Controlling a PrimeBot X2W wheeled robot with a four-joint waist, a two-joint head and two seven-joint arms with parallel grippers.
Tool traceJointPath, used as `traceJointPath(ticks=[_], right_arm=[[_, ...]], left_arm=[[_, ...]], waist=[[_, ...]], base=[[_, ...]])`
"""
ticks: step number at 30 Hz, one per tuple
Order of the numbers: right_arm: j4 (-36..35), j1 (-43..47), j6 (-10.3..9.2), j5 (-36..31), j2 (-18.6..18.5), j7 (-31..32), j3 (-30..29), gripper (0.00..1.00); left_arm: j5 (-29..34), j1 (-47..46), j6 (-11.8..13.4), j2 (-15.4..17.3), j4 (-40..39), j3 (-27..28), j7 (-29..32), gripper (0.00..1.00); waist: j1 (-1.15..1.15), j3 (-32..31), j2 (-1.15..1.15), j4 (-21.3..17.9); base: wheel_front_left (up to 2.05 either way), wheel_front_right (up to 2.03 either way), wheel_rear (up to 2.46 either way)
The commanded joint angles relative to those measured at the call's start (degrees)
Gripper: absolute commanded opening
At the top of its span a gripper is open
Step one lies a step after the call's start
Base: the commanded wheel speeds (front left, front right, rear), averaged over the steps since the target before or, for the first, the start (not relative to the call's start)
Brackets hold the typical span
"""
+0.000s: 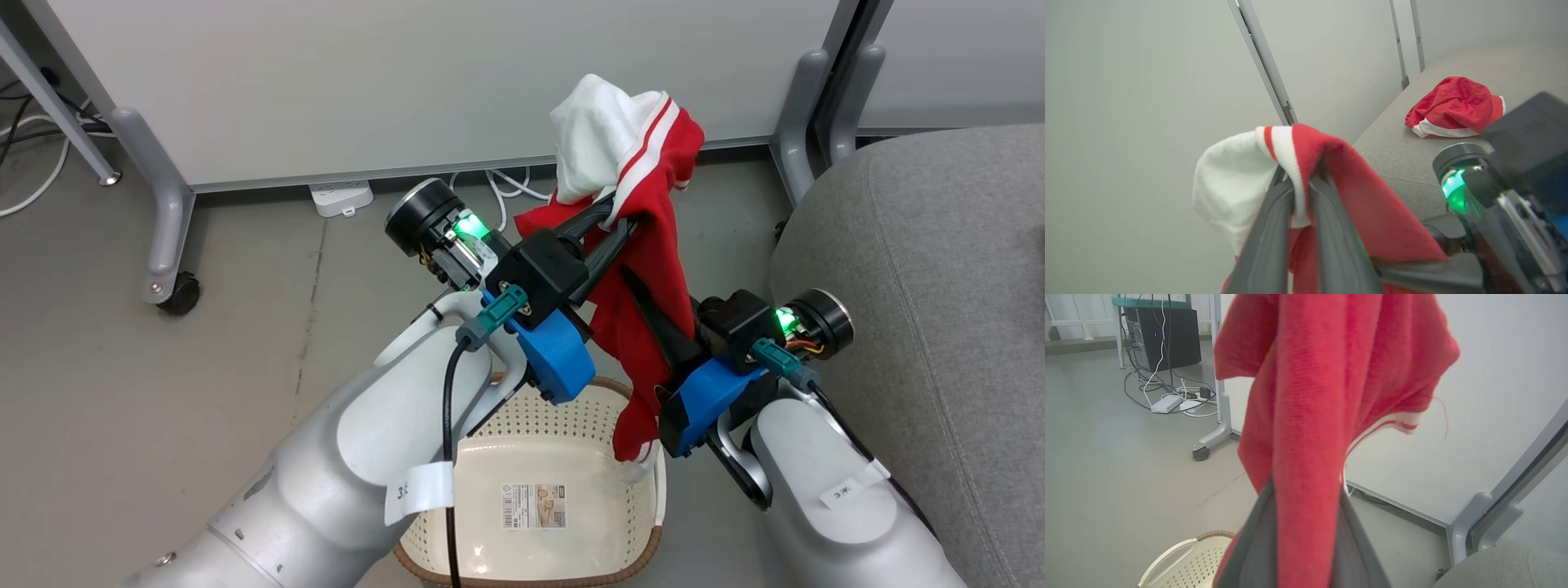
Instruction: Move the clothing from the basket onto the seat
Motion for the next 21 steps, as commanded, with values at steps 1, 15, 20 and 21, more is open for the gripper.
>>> traceJointPath(ticks=[1,15,20,21], right_arm=[[0.22,-0.86,-0.02,0.14,0.14,-0.04,0.16,0.0],[0.12,0.1,-0.02,0.7,0.05,-0.04,0.39,0.0],[0.12,0.45,-0.02,1.05,0.0,-0.04,0.54,0.0],[0.13,0.51,-0.02,1.12,-0.02,-0.04,0.56,0.0]], left_arm=[[-0.02,-0.26,-0.32,0.01,0.03,-0.07,-0.31,0.0],[-0.27,0.5,-0.41,-0.04,0.6,-0.18,-0.3,0.0],[-0.32,0.76,-0.43,-0.11,0.83,-0.25,-0.3,0.0],[-0.42,0.86,-0.43,-0.15,0.9,-0.11,-0.3,0.33]], waist=[[0.0,-0.1,0.0,-0.04],[0.0,-1.01,0.0,-0.09],[0.0,-1.36,0.0,-0.06],[0.0,-1.42,0.0,-0.04]], base=[[0.0,0.0,0.0],[0.0,0.0,0.0],[0.0,0.0,0.0],[0.0,0.0,0.0]])
